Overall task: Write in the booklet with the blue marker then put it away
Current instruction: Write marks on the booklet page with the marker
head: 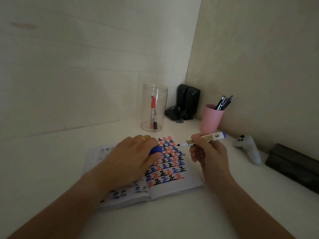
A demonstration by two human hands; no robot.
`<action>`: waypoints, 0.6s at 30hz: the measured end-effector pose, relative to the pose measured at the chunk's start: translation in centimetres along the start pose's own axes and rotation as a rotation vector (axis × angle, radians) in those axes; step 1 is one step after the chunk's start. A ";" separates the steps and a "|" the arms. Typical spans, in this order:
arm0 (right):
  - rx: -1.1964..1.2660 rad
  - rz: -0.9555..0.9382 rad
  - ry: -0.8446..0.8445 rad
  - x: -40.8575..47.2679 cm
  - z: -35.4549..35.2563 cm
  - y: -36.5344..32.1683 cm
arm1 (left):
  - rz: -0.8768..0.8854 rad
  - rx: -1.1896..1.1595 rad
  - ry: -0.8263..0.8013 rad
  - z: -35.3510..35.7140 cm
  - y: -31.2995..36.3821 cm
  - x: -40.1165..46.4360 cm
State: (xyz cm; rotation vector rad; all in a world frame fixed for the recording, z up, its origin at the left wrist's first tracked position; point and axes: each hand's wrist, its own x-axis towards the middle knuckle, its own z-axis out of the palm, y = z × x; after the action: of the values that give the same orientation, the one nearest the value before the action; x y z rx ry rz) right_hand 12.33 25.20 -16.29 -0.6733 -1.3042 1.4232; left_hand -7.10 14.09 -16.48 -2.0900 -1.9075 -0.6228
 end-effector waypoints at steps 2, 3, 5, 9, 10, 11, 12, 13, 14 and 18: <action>-0.085 -0.026 -0.037 -0.5 0.0 -0.8 | 0.017 -0.008 -0.039 0.1 -0.3 -0.1; -0.135 -0.030 -0.063 -0.9 0.0 -1.2 | 0.035 -0.019 -0.052 0.2 -0.4 0.0; -0.217 0.002 -0.111 -1.5 -0.4 -1.6 | 0.075 -0.025 -0.073 0.3 -0.6 -0.1; -0.324 0.087 -0.141 -2.6 -2.2 -1.3 | 0.088 -0.022 -0.113 0.6 -0.7 -0.1; -0.331 0.091 -0.114 -2.8 -2.6 -0.9 | 0.091 -0.019 -0.118 0.7 -0.7 -0.1; -0.347 0.084 -0.087 -3.0 -3.0 -0.5 | 0.092 -0.015 -0.123 0.8 -0.8 -0.2; -0.371 0.071 -0.071 -3.2 -3.2 -0.2 | 0.089 -0.013 -0.130 0.9 -0.8 -0.2; -0.388 0.054 -0.068 -3.2 -3.4 0.0 | 0.085 -0.014 -0.139 0.9 -0.8 -0.1; -0.401 0.041 -0.076 -3.1 -3.4 0.3 | 0.085 -0.019 -0.139 0.9 -0.7 -0.1; -0.475 0.020 -0.107 -3.1 -3.4 0.6 | 0.086 -0.023 -0.139 0.9 -0.8 -0.1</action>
State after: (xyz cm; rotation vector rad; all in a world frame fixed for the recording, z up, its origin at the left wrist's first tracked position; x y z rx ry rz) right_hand 16.13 23.61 -18.42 -0.9318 -1.7483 1.1819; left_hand -7.75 14.52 -17.40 -2.2707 -1.8774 -0.4958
